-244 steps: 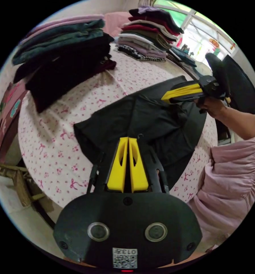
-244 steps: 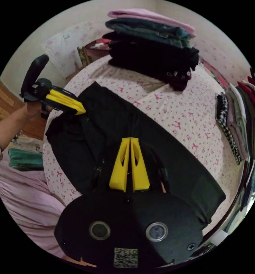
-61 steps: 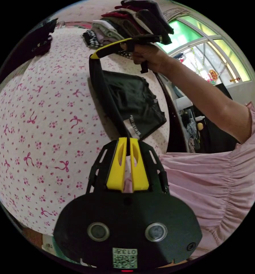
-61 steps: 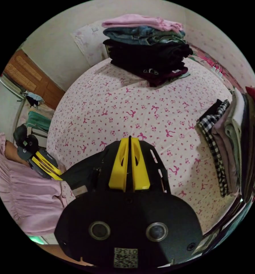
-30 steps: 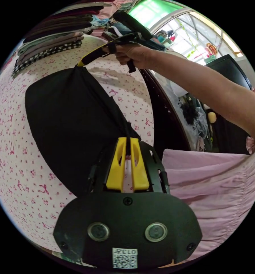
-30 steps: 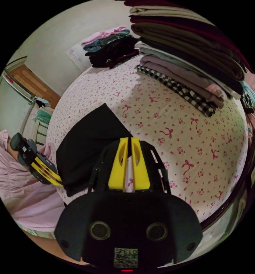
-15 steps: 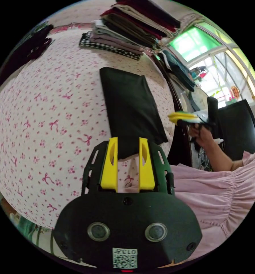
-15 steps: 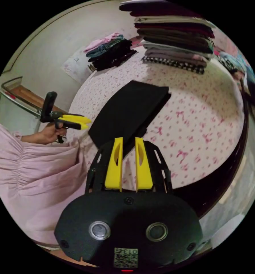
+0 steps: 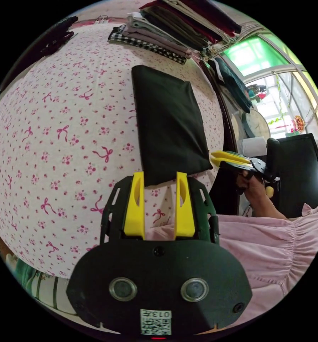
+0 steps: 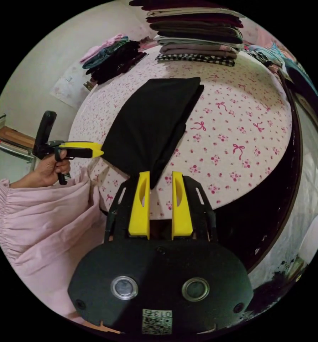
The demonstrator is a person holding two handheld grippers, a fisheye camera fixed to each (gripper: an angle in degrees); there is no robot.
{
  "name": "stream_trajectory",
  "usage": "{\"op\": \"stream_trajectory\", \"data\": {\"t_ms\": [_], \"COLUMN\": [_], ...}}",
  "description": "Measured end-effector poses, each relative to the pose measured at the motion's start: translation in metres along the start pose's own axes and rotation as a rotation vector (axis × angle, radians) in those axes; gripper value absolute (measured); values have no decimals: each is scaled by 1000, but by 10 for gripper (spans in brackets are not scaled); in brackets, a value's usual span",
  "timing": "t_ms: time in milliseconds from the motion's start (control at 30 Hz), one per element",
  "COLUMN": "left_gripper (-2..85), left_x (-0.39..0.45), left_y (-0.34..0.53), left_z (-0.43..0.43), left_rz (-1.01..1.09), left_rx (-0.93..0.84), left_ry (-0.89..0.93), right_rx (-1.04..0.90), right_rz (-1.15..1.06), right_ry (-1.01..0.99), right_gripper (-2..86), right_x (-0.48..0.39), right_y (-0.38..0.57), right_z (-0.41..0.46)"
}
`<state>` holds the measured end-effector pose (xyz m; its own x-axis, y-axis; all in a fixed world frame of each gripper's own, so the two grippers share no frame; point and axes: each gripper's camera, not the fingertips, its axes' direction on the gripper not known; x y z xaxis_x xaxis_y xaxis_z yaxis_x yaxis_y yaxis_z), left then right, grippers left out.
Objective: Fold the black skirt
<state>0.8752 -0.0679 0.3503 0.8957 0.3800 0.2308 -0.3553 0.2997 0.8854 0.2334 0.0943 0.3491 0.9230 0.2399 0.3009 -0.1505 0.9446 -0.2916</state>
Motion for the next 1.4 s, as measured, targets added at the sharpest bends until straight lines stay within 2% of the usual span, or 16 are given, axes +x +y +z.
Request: {"op": "stream_trajectory", "data": {"t_ms": [67,200,367,500,600,767,867,900,967,1033,1200,1400], "left_gripper": [127,107,28,15,12,14,23,26,44,73,124,139], "left_x": [-8,-18,-43,-49,-48,-80,-113,-120,-142,-155,-210,-242], "left_y": [4,1,2,4,4,-8,-15,-15,-2,17,69,89], "left_z": [5,9,14,-10,-45,-87,-93,-93,-98,-102,-84,-72], "left_rz": [-30,-68,-131,-91,-17,86,92,88,37,-13,-237,-347], "left_rx": [-4,-16,-45,-19,5,-36,-41,-50,-26,29,141,215], "left_ry": [43,89,129,164,85,-178,-373,-372,-312,-273,-30,-1], "right_rx": [23,-61,-97,-81,-62,-50,-133,-160,-122,0,143,13], "right_rz": [5,8,-5,-61,-111,-205,-327,-348,-372,-317,-224,-269], "right_ry": [-51,-113,-127,-167,-246,-386,-442,-462,-436,-329,-142,-53], "right_gripper": [94,81,40,32,31,39,59,66,71,81,104,114], "right_x": [0,1,2,-6,-21,-61,-96,-103,-99,-70,-18,-20], "right_y": [4,4,0,-4,-9,-30,-49,-57,-69,-90,-155,-227], "right_z": [-6,11,21,18,14,46,77,83,76,59,51,102]}}
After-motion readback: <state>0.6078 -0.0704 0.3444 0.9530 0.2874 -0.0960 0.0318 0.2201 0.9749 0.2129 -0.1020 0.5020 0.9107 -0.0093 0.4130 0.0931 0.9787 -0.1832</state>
